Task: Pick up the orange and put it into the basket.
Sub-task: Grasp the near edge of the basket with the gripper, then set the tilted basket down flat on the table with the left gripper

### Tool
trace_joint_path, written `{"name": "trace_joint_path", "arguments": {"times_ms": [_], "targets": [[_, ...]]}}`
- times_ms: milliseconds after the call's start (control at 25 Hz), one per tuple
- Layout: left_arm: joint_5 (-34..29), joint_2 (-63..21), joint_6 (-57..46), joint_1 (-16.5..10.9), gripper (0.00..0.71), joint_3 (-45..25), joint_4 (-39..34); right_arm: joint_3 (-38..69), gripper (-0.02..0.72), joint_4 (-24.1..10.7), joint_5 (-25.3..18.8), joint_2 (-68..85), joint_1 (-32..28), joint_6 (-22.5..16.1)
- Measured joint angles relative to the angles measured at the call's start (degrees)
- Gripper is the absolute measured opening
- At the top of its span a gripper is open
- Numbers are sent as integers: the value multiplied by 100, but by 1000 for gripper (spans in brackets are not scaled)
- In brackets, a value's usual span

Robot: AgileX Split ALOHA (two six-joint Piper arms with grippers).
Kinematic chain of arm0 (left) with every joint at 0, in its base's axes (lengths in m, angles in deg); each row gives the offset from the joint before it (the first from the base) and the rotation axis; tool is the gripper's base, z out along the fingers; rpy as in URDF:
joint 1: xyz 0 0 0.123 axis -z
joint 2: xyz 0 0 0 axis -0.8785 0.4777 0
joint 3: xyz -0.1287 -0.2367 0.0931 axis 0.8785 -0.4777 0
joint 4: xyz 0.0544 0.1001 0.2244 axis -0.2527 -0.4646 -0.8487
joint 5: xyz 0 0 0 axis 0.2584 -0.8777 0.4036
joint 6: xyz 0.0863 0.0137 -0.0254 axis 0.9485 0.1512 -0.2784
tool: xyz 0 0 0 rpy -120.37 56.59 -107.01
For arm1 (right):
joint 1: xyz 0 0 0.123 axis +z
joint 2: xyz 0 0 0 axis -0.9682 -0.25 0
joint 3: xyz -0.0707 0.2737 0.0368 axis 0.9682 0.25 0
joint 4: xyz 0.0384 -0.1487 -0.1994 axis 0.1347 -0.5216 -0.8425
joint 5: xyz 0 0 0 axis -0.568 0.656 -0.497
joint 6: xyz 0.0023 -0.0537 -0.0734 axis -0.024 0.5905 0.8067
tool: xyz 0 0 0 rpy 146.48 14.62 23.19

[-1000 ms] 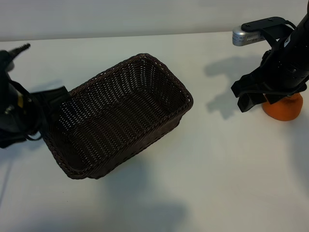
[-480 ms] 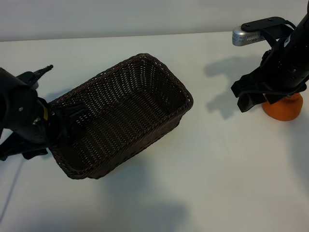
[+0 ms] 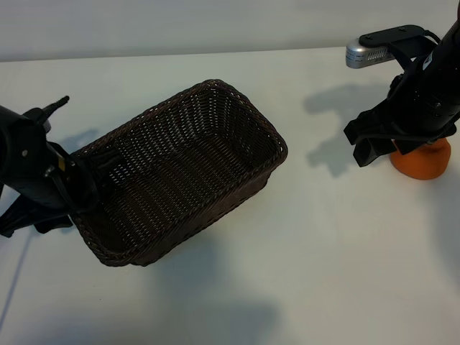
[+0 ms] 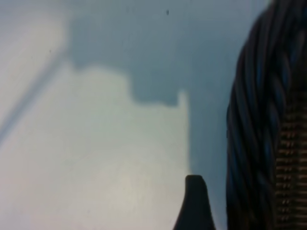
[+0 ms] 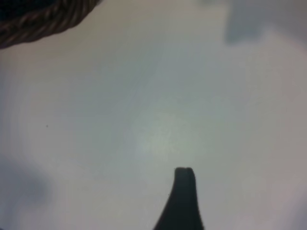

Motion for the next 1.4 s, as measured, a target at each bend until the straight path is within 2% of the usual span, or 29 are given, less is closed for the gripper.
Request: {"name": "trace_joint_path", "arguments": {"times_ms": [120, 400, 760, 920, 1120, 1400], "targets": [[174, 163, 319, -109, 565, 0, 224, 0, 595, 0, 0, 0, 0, 0], [495, 539, 856, -118, 565, -11, 700, 0, 595, 0, 0, 0, 0, 7], [647, 791, 942, -118, 546, -34, 736, 0, 595, 0, 0, 0, 0, 7], [685, 791, 942, -118, 435, -34, 736, 0, 595, 0, 0, 0, 0, 2], [802, 802, 942, -118, 204, -34, 771, 0, 595, 0, 0, 0, 0, 2], [913, 802, 1033, -118, 187, -34, 802, 0, 595, 0, 0, 0, 0, 7]]}}
